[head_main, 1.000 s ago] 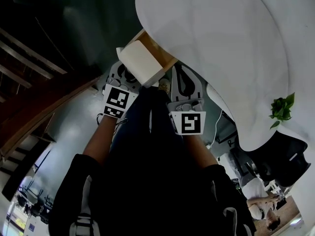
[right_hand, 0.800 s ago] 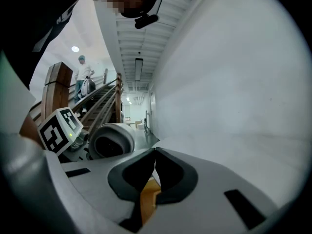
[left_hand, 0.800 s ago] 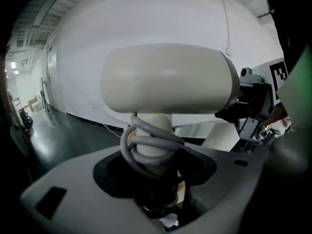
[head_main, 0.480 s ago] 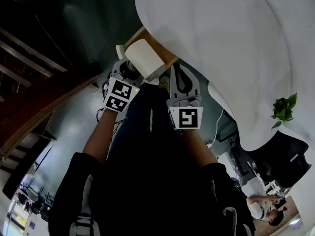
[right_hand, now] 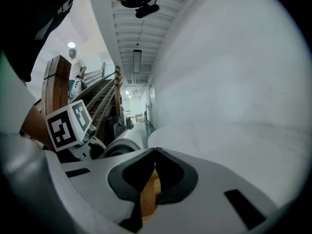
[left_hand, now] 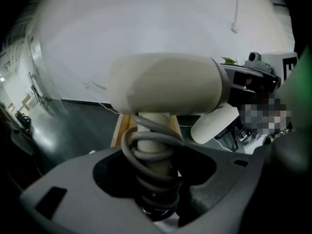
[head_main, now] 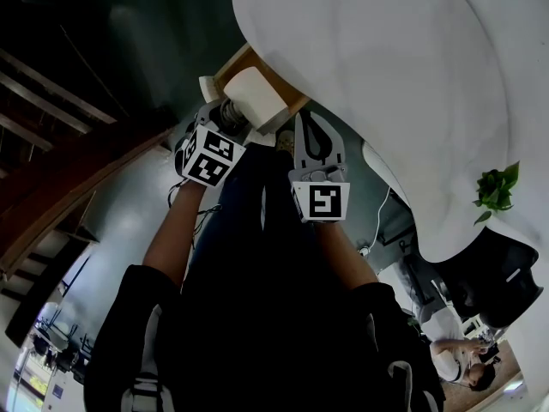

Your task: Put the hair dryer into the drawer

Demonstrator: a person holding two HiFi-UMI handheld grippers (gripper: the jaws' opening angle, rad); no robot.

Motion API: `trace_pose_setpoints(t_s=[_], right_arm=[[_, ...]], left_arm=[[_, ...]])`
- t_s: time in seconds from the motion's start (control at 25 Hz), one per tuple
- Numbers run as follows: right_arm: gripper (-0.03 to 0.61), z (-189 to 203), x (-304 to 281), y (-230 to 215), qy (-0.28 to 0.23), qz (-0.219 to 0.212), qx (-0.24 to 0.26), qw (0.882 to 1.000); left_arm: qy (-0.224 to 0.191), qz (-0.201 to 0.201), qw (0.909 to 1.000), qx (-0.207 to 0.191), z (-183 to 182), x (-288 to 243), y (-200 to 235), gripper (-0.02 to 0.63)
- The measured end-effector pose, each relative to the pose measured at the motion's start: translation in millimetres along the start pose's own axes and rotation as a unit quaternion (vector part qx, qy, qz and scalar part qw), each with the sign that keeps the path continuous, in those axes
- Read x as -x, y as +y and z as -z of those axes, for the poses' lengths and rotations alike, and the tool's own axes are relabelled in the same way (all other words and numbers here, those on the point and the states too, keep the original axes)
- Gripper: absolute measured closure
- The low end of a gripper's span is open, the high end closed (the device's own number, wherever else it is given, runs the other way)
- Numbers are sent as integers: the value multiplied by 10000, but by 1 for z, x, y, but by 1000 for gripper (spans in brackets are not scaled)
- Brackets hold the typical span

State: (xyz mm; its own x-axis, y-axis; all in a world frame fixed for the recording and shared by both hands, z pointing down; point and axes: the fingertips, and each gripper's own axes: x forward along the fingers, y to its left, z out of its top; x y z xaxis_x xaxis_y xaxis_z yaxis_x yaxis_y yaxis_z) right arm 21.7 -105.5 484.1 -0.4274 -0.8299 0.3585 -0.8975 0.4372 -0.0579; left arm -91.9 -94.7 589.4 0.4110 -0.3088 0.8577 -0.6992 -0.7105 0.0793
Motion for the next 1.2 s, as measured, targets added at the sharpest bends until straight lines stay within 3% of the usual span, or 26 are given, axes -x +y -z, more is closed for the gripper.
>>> trace_pose_setpoints(t_s=[0.64,1.2], right_arm=[[555,3,1,-3,21,0,-105,9999],[556,-3,-6,-10,-102,48,-202,9997]], left_arm=[[1087,281,9934,235,24,-29,1,374],[1969,678,9780,100,25,-45,-6,373]])
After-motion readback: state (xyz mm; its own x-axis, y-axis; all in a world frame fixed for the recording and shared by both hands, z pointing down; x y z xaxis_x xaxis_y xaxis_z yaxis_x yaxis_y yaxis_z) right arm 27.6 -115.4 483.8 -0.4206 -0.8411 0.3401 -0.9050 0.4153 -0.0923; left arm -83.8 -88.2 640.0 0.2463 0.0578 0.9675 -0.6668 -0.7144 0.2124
